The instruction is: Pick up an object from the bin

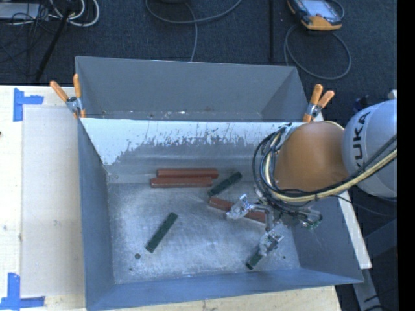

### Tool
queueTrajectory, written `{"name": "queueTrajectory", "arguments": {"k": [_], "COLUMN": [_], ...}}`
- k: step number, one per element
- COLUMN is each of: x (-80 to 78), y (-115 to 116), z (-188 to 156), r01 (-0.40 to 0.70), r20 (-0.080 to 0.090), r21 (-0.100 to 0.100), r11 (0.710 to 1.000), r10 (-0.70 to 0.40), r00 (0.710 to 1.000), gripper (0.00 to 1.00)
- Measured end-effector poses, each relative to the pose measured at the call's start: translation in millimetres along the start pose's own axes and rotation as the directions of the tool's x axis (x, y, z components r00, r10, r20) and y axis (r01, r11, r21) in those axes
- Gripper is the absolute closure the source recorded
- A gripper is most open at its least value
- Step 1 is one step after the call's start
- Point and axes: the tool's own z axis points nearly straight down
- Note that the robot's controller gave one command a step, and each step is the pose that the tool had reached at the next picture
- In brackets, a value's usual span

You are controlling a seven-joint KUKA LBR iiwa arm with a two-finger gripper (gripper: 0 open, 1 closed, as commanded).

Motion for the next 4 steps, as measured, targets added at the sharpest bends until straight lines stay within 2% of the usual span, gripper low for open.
{"name": "queueTrajectory", "arguments": {"k": [1,2,3,4], "x": [20.6,34.4,34.4,8.5], "y": [-3.5,31.5,31.5,11.2], "z": [7.4,22.6,22.6,-123.0], "r01": [0.080,0.287,0.287,0.260], "r20": [-0.001,0.007,0.007,0.004], "r21": [0.001,0.008,0.008,0.006], "r11": [0.997,0.958,0.958,0.966], "r10": [-0.080,-0.287,-0.287,-0.260], "r00": [0.997,0.958,0.958,0.966], "gripper": [0.00,1.00,1.00,1.00]}}
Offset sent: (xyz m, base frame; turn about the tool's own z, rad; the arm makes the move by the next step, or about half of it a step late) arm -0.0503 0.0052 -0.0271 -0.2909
